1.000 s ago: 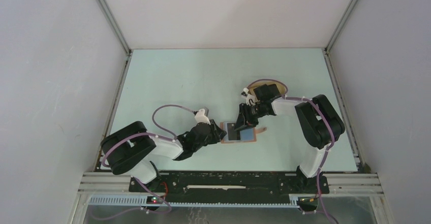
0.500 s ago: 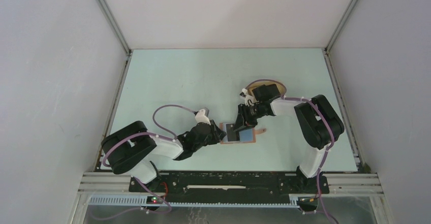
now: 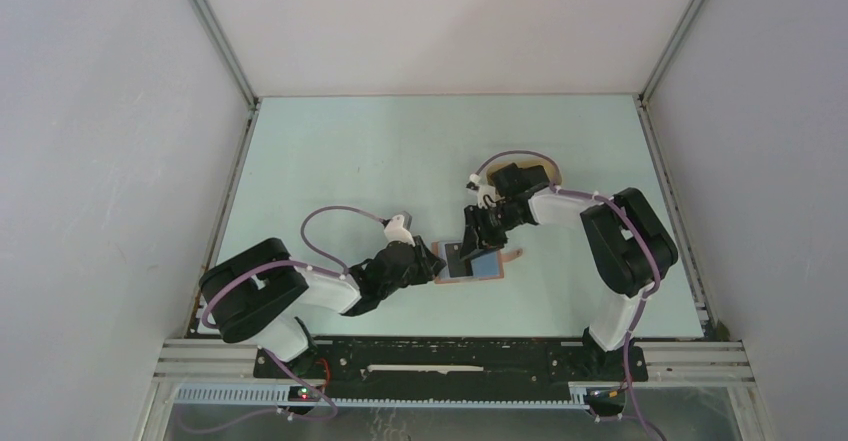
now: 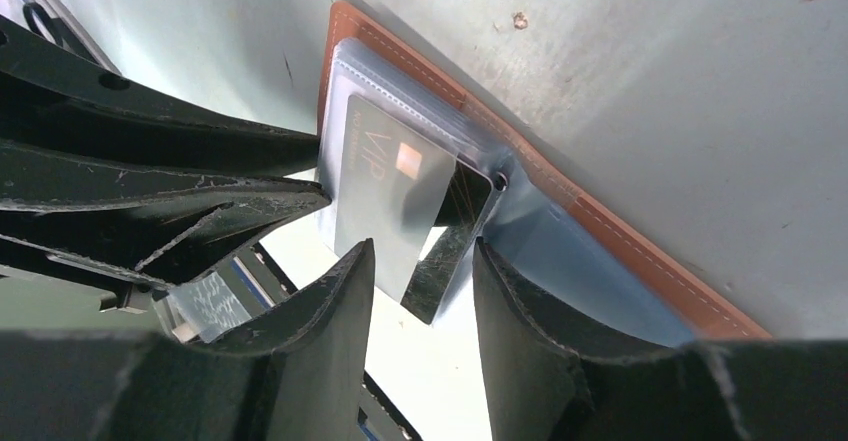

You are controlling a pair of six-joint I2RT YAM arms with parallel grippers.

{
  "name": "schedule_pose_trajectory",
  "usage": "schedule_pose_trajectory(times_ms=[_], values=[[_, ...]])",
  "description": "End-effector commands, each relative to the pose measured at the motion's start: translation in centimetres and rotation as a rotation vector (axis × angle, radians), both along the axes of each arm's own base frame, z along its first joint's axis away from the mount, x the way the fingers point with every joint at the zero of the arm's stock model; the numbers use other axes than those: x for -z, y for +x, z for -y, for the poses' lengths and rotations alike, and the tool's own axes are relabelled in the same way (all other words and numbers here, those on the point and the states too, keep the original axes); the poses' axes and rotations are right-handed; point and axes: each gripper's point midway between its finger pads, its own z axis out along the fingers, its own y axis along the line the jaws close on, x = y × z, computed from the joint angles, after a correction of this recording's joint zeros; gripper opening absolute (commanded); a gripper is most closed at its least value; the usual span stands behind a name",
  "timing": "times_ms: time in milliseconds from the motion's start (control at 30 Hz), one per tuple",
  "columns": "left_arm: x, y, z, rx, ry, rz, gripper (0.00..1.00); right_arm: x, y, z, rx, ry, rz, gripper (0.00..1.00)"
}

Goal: Put the credit cards into the card holder
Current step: Insert the credit card into the card holder.

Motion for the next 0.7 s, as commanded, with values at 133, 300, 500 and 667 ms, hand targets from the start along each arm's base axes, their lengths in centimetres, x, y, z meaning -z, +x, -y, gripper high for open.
schedule_pose_trajectory(times_ms=[133,300,500,667], values=[[-0.4,0.3,0.1,0.003,-0.005,0.018,0.26,-1.9,-1.2,-1.5,-0.103,-0.016,0.107,0.47],[-0.5,0.2,0.3,0.014,-0.014,0.025,0.26,-2.0,-1.9,-2.4,-0.161,-0.073,0.173,0.46],[-0.7,0.2,0.2,0.013,-0.025,0.033,0.26,-2.8,-2.0,-2.8,-0.22,-0.045,0.186,0.48],[-2.1,0.0,-0.2,0.014,-0.079,0.087,0.29,-5.8,-1.7,-1.4,-0.401,0.03,0.308,0.53]])
